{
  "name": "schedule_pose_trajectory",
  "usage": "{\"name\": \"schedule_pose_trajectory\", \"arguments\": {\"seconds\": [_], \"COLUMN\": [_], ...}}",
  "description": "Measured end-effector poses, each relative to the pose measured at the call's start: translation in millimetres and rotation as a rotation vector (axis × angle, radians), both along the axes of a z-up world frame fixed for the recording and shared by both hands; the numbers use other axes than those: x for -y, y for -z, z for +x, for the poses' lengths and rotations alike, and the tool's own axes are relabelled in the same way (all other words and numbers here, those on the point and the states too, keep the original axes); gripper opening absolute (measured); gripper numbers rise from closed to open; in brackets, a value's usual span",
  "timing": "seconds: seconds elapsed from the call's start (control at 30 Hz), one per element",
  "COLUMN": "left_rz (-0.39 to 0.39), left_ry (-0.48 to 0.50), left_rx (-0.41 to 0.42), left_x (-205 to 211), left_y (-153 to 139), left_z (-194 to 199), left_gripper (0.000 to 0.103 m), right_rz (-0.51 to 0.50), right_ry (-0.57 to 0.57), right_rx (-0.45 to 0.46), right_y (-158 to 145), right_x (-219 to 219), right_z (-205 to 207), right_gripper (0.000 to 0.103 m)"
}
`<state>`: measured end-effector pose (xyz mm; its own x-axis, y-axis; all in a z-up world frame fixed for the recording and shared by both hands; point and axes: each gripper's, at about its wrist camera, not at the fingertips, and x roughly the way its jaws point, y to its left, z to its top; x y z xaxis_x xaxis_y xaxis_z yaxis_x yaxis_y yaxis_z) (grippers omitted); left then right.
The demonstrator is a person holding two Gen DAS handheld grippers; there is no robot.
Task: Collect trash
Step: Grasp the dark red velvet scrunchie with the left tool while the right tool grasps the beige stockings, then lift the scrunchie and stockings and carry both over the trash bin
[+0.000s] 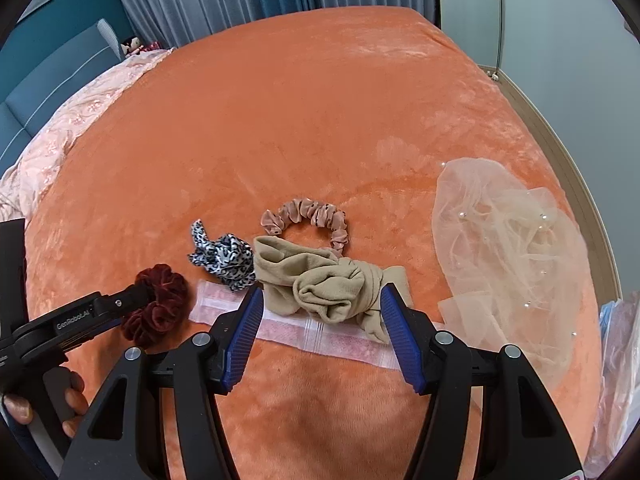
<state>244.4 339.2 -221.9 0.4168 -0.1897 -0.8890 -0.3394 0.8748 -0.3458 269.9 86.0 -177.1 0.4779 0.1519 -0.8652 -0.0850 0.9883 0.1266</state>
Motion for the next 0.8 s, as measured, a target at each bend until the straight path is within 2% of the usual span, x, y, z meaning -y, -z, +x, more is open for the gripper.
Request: {"name": "schedule_pose_trajectory", "arguments": {"seconds": [0.07,0.13,0.23,0.27,0.3,0.4,0.57,0.8], "left_rz": [0.008,0.017,0.021,0.014,0.005,0.02,0.022,0.019], "left_ry": [0.007,0.012,0.025,0.031,0.039,0.052,0.063,0.097], "left_rx": [0.001,0.007,0.013,0.012,0.008,0.016,0.043,0.114], "left_x": [1,3,4,5,6,11,21,44], "left_y": [3,4,6,6,7,4,-13,-59], "left_z": [2,4,7,8,9,8,1,-19], "left_gripper": [0.067,0.061,0.041,0.029,0.023,0.018,0.016,0.016], "right_rz": [-0.005,-0.006,-0.027,-0.031,-0.028,-0.01,0.01,0.061], "right_ry": [-0.002,-0.005,-0.014,-0.015,-0.015,-0.009,-0.024,-0.017], "right_rx": [-0.012,-0.02,-0.02,-0.019,-0.017,-0.019,0.003,0.083], "right_y": [7,12,18,18,18,15,-3,-52], "right_x": [-2,-3,-5,-5,-4,-1,3,15], "right_z": [5,8,10,10,10,8,-2,-25], "right_gripper": [0.058,0.053,0.039,0.035,0.03,0.019,0.016,0.016]}}
